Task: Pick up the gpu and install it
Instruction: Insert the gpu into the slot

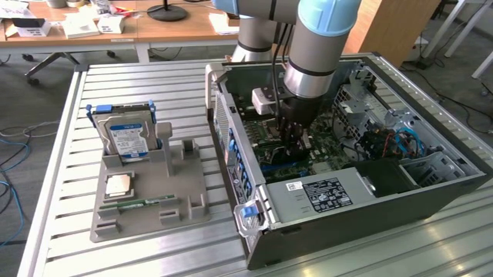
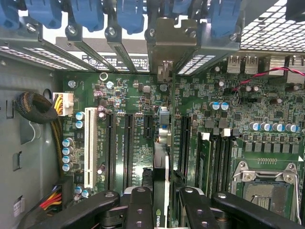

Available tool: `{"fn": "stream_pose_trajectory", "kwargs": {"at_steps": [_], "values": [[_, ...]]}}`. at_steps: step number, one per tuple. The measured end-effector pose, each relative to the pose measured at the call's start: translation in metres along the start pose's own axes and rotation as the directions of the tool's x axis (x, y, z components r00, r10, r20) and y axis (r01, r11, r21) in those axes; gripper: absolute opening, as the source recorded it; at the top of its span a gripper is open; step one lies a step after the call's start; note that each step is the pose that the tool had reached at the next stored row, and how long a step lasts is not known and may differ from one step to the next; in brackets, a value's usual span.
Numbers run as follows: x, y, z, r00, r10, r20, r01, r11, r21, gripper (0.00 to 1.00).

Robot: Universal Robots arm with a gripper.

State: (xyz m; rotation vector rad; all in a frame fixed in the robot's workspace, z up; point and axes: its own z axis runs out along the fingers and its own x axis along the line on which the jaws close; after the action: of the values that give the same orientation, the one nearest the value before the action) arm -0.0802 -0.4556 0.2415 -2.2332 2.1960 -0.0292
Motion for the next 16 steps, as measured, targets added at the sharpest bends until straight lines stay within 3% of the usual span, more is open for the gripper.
{"fn": "stream_pose_trajectory", "kwargs": {"at_steps": [16], "values": [[-0.0001,0.0000,-0.0074,1.0000,0.000,0.0009,0.000,1.0000,0.0003,0.26]]}}
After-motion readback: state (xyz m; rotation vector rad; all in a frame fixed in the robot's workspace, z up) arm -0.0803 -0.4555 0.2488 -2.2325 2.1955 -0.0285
